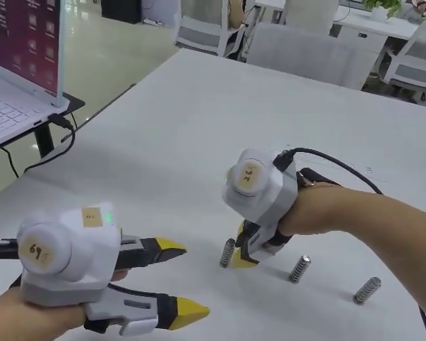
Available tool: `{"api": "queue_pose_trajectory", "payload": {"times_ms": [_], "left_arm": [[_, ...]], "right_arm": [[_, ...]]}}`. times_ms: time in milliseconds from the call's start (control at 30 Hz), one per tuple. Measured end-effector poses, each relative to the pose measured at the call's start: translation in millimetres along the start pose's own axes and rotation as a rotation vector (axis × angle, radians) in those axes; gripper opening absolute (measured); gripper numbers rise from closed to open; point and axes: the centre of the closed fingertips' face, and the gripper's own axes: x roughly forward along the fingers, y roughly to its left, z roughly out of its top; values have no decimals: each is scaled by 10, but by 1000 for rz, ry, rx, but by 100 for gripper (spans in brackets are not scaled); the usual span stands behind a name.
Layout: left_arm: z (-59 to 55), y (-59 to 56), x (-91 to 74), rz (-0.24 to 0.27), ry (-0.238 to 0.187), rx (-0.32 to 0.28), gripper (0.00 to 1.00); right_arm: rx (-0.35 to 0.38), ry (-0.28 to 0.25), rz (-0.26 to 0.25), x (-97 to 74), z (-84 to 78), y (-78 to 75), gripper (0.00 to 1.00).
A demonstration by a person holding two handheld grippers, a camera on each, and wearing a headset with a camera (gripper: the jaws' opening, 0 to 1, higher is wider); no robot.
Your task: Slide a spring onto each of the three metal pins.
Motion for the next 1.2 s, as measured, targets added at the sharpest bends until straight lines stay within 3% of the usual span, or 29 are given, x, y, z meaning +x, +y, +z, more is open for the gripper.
{"api": "queue_pose_trajectory", "payload": {"times_ms": [833, 1200], "left_arm": [[38, -70, 0, -2, -6, -6, 48], [74, -121, 12, -12, -2, 0, 48]], "right_arm": [[122, -192, -76, -425, -74, 456, 17], [213, -239, -94, -465, -368, 724, 17]]}}
